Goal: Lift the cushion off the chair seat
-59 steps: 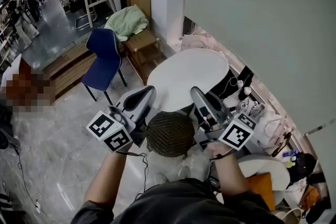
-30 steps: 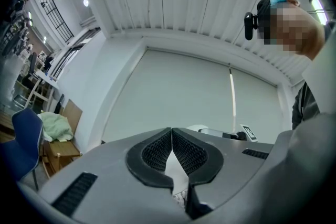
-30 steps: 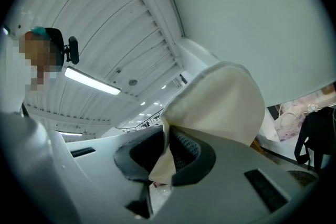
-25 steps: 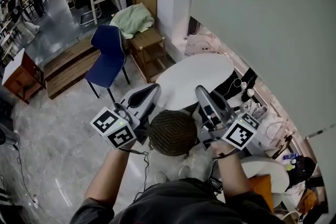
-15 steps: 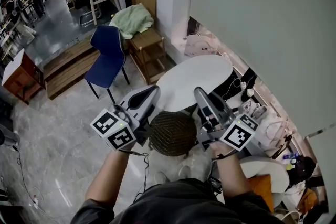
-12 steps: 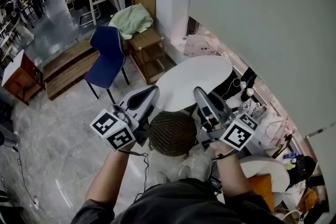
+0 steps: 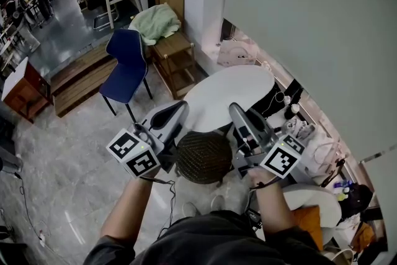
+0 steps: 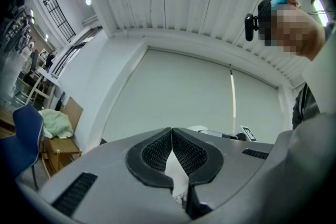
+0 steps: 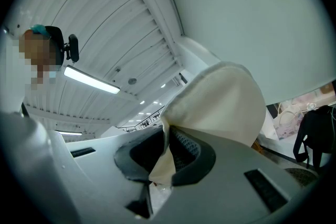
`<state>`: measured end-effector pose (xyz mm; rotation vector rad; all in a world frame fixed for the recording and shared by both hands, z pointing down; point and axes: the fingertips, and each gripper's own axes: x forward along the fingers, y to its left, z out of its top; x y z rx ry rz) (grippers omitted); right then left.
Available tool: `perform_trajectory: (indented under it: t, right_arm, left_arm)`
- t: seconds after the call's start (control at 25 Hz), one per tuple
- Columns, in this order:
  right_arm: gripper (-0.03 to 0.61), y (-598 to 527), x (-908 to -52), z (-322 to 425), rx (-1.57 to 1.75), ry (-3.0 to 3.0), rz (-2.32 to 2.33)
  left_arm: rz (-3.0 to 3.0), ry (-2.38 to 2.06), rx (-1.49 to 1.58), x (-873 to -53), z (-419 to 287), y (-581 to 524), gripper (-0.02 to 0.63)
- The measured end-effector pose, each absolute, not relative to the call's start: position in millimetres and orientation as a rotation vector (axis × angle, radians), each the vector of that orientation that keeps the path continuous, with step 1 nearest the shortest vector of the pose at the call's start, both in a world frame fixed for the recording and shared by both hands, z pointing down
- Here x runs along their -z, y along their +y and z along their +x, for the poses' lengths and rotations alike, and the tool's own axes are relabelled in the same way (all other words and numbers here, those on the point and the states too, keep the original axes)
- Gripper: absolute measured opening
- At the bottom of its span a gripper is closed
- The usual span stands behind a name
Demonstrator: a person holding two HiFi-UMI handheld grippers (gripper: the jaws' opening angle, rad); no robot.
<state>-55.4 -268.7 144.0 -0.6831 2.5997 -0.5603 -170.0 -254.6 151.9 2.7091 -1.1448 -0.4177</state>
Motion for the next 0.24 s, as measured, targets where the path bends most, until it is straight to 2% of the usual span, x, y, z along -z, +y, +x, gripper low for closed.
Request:
perform_trajectory:
  t: [0.24]
  right_arm:
    - [0.035,-269.1,-143.9,-56.9,0.571,2.597,-0.684]
  left_arm:
    - [2.708,-1.143,0.419,-150.6,-171.8,-255.2,0.011]
